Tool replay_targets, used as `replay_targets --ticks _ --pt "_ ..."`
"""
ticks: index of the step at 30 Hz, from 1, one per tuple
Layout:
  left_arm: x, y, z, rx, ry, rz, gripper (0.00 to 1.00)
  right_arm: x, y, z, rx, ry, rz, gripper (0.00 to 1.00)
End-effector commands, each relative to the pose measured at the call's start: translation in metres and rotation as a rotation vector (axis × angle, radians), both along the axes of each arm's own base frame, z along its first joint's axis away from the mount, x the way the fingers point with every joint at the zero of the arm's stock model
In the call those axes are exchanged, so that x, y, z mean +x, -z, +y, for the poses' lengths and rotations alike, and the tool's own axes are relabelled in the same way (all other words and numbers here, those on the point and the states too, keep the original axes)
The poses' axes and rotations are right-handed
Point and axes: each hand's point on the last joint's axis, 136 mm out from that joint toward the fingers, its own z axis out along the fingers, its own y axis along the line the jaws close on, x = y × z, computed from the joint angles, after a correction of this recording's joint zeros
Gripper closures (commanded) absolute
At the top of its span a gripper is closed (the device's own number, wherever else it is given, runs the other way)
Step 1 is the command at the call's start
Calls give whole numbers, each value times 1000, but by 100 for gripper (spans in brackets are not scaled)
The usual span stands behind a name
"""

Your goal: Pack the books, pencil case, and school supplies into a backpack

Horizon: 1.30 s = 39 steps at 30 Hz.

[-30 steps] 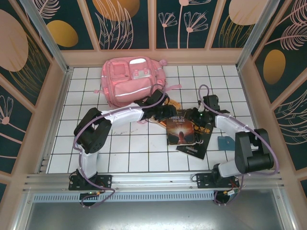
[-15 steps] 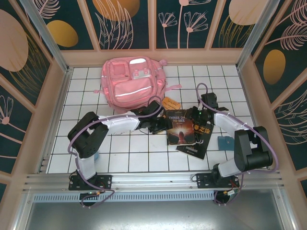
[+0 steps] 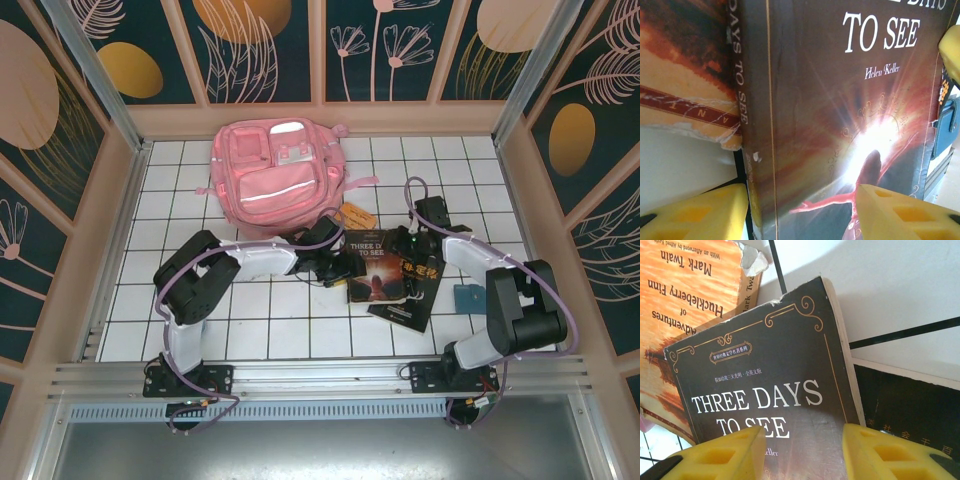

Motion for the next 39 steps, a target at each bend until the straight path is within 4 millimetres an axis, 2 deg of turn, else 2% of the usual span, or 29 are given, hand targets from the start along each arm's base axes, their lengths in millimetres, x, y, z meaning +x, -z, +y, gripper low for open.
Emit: replay_targets --ticks 1,4,9,12,16,19,21,23,25,27,30,33,34,38,39 --pt "-1 1 -6 -34 23 -4 41 -19 17 5 8 -24 77 55" --pt "2 -3 -7 -43 22 -29 46 -20 18 6 8 -24 82 55" --pt "11 -33 -15 -101 33 -100 64 -17 13 6 13 -11 72 56" --pt "15 -49 -13 -102 31 -144 77 -10 0 3 15 29 34 56" --pt "25 -63 -6 -91 12 -193 99 1 -20 -5 -8 88 -33 55" --pt "33 -79 -1 -112 -7 -234 100 8 -39 -10 -11 126 -87 52" --pt "45 -97 4 -121 -23 -288 100 14 -57 -9 14 142 -143 43" --pt "63 -119 14 -130 -54 -358 100 24 -84 -1 78 138 -224 29" --pt "84 -135 25 -118 -96 -419 100 31 -112 9 162 123 -301 19" --pt "106 -164 39 -134 -164 -489 100 38 -136 17 245 132 -361 16" --pt "144 -192 59 -178 -286 -542 100 47 -171 32 393 131 -438 11" --pt "173 -228 70 -269 -372 -583 100 52 -191 48 533 129 -457 7" --pt "184 -227 69 -282 -393 -576 100 53 -198 55 588 123 -456 5" --pt "201 -261 70 -386 -446 -598 100 62 -221 85 785 95 -436 4" --pt "203 -264 69 -402 -455 -595 100 65 -225 91 817 95 -429 3"
